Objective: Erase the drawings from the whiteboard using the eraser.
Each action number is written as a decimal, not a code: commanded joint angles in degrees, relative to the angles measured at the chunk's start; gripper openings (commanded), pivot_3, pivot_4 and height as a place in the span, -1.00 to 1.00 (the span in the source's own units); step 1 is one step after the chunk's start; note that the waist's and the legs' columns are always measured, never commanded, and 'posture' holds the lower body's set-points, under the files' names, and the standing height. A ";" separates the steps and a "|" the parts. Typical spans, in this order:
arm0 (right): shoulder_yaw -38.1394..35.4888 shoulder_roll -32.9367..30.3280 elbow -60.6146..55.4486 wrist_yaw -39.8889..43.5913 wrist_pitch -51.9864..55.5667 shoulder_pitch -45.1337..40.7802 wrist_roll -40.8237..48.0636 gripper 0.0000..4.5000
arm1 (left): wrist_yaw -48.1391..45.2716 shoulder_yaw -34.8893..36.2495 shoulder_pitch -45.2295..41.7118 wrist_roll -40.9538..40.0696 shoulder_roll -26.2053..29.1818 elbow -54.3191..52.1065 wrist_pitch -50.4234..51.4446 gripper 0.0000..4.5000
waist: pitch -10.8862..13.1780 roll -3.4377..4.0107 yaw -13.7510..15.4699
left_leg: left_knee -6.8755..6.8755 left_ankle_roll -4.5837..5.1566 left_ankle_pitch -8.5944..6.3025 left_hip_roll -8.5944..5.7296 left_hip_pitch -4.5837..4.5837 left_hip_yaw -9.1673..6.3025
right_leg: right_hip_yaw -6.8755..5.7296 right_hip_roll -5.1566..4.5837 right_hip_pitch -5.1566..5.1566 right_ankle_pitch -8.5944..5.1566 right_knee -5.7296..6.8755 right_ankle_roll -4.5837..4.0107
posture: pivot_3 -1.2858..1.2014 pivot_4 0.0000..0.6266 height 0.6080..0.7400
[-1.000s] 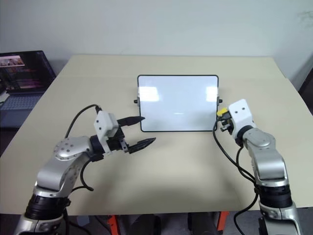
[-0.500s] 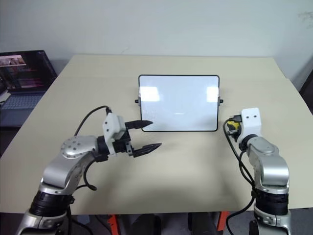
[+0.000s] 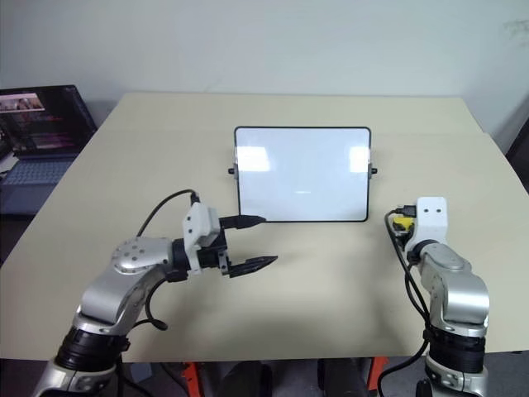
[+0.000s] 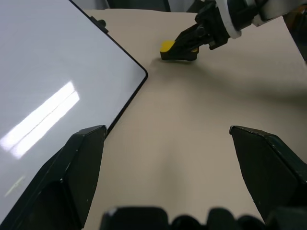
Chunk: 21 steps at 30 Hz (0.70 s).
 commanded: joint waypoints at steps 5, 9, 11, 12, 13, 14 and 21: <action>-0.88 0.96 0.03 -1.59 -1.86 -0.40 0.56 -0.45 | -0.92 -0.23 -0.48 -0.24 -0.69 0.03 -1.49 1.00 | -0.01 0.01 -0.04 | 0.01 0.00 0.00 0.00 0.01 -0.01 | -0.01 0.00 0.00 0.00 0.03 0.00 | 0.03 -0.52 1.00; -0.82 1.46 1.04 -1.94 -2.78 -1.07 0.61 -0.45 | -1.24 -0.06 -0.46 -0.01 -0.69 0.45 -1.98 1.00 | -0.01 0.01 -0.04 | 0.02 0.01 0.00 0.00 0.00 0.00 | 0.00 0.00 0.00 0.00 0.02 0.00 | 0.03 -0.52 1.00; -0.71 1.62 1.27 -2.01 -3.11 -1.04 0.69 -0.45 | -1.43 0.16 -0.45 -0.07 -0.53 0.65 -2.19 1.00 | -0.02 0.02 -0.04 | 0.03 0.00 0.00 0.00 0.00 0.00 | 0.00 0.00 0.00 0.00 0.03 0.00 | 0.03 -0.52 1.00; -0.75 1.73 1.30 -2.03 -3.13 -0.93 0.79 -0.45 | -1.50 0.21 -0.34 -0.07 -0.43 0.69 -2.34 1.00 | -0.02 0.02 -0.04 | 0.03 0.01 0.00 0.00 0.01 0.00 | -0.01 0.00 0.00 0.00 0.03 0.00 | 0.03 -0.52 1.00; -0.69 1.74 1.34 -1.96 -3.25 -0.82 0.86 -0.45 | -1.61 0.25 -0.22 -0.05 -0.32 0.74 -2.49 1.00 | -0.02 0.02 -0.04 | 0.03 0.01 0.00 0.00 0.00 0.00 | -0.01 0.00 0.00 0.00 0.03 0.00 | 0.03 -0.52 1.00; -0.67 1.75 1.38 -1.93 -3.34 -0.75 0.93 -0.45 | -1.67 0.29 -0.15 -0.05 -0.25 0.78 -2.57 1.00 | -0.02 0.02 -0.04 | 0.03 0.01 0.00 0.00 0.01 0.00 | 0.00 0.00 0.00 0.00 0.03 0.00 | 0.03 -0.52 1.00; -0.39 1.48 1.53 -1.99 -3.69 -0.57 1.40 0.11 | -1.66 0.23 -0.04 0.03 -0.26 0.73 -2.77 1.00 | -0.02 0.02 -0.04 | 0.03 0.01 0.00 0.00 0.00 0.00 | -0.01 0.00 0.00 0.00 0.04 0.00 | 0.03 -0.52 1.00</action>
